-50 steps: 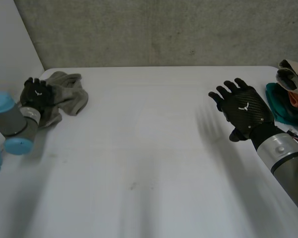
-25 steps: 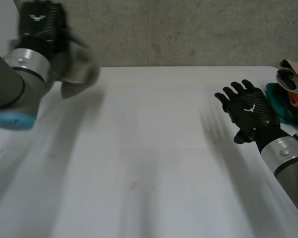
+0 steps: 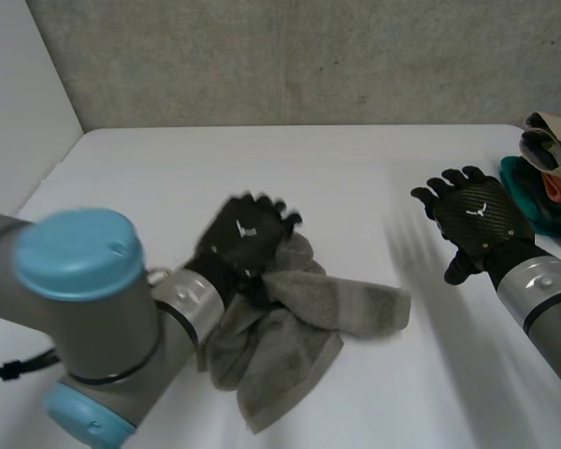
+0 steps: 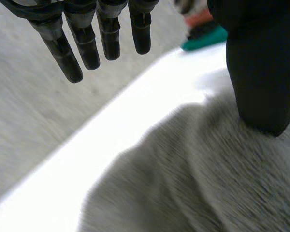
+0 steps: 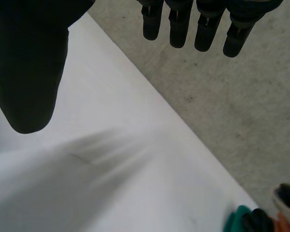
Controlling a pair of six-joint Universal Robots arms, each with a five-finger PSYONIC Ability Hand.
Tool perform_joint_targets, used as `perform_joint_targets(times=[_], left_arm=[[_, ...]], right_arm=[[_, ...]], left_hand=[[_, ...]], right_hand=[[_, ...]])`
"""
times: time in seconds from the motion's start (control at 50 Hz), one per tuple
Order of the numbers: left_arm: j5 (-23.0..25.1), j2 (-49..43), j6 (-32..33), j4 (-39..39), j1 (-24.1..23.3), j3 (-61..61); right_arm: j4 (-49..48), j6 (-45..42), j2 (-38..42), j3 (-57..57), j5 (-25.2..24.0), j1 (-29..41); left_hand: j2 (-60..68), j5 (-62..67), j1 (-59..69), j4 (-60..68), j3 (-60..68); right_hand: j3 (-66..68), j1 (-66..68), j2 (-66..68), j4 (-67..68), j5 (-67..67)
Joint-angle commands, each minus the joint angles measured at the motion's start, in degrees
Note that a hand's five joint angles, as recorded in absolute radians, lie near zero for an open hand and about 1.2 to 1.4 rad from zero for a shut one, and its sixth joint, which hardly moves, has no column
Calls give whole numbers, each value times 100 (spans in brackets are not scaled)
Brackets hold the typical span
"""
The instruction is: Fold the laundry.
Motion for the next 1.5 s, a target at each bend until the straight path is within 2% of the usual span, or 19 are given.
perform_joint_targets(times=[0.02,0.06,0.14,0.28,0.38,0.42,0.44,0.52,0.54,0.56,0.58,0.68,0.8,0.98,1.12,1.2,1.3,1.42,1.5], left_arm=[[-615,1009,-193,-6,124,-431],[-844,1123,-202,-24,80,-606],[-1275,1282,-228,-24,-104,-1185],[-1258,1177,-421,-33,27,-1705],[-1127,904,-589,-33,1001,-1838],[-829,852,-562,-33,1318,-1864],[-680,843,-554,-24,1423,-1882],[24,711,-554,37,1819,-1926],[182,641,-545,55,1881,-1917],[314,580,-536,90,1916,-1899],[663,422,-510,238,2021,-1821],[1131,158,-396,634,2084,-1601],[1264,-194,-281,767,2137,-1311],[1431,-362,-334,425,1627,-1231],[1493,-72,-501,-436,1600,-1337],[1493,288,-615,-937,1828,-1521],[1510,649,-843,-1052,2066,-1846],[1519,667,-1159,-956,1970,-1970],[1519,387,-1554,-789,1462,-1838]], right_arm=[[1432,766,88,-735,-8,2],[2080,1011,359,-1051,-61,11],[2759,1180,904,-1517,-184,195],[2928,1215,1310,-1817,-254,915],[2762,1276,1845,-2107,-193,1179],[2700,1355,2144,-2335,-132,1338],[2691,1390,2250,-2432,-105,1416],[2682,1408,2628,-2871,140,1733],[2656,1408,2716,-3003,298,1777],[2612,1408,2725,-3047,395,1778],[2568,1408,2734,-3091,483,1778],[2120,1391,2524,-2952,809,1839],[2049,1294,1435,-2705,783,1822],[2023,1189,19,-2758,783,1848],[2058,855,-122,-2767,835,1839],[2058,758,-114,-2767,871,1795],[2058,758,-105,-2784,880,1786],[2058,767,-87,-2802,888,1813],[2049,775,-87,-2828,897,1830]], left_hand=[[123,253,188,184,158],[123,253,188,184,158],[6,136,70,67,41],[-28,101,36,32,6],[-45,85,19,16,-10],[-45,85,19,16,-10],[-45,85,19,16,-10],[-79,51,-14,-18,-44],[-179,-49,-114,-118,-144],[-263,-133,-199,-202,-228],[-281,-151,-216,-220,-246],[-247,-117,-183,-186,-212],[-247,-117,-183,-186,-212],[-80,50,-15,-19,-45],[-12,118,53,49,23],[5,135,70,66,40],[274,404,339,335,309],[258,387,322,318,292],[308,438,372,369,343]], right_hand=[[-206,-309,-209,-204,-263],[-206,-309,-209,-204,-263],[-166,-269,-169,-164,-223],[172,69,169,174,115],[206,103,203,207,149],[541,438,538,543,484],[842,739,839,844,785],[3631,3528,3628,3633,3574],[5835,5732,5833,5837,5779],[6784,6681,6781,6786,6727],[6794,6691,6791,6795,6737],[6794,6691,6791,6796,6737],[6794,6691,6791,6796,6737],[6794,6691,6791,6796,6737],[6794,6691,6791,6796,6737],[6794,6691,6791,6796,6737],[6794,6691,6791,6796,6737],[6794,6691,6791,6796,6737],[6794,6691,6791,6796,6737]])
